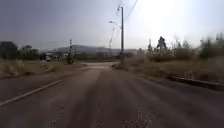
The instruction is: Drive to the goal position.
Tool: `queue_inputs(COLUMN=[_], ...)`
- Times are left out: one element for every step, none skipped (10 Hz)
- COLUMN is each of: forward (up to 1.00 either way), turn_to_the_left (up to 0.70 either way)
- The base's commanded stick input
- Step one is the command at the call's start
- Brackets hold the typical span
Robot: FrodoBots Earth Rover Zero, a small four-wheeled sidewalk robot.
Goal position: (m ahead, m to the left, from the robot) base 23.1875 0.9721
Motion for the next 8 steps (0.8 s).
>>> queue_inputs(forward=[1.00,1.00,1.00,1.00,1.00,1.00,1.00,1.00], turn_to_the_left=[0.00,0.00,0.00,0.00,0.00,0.00,0.00,0.00])
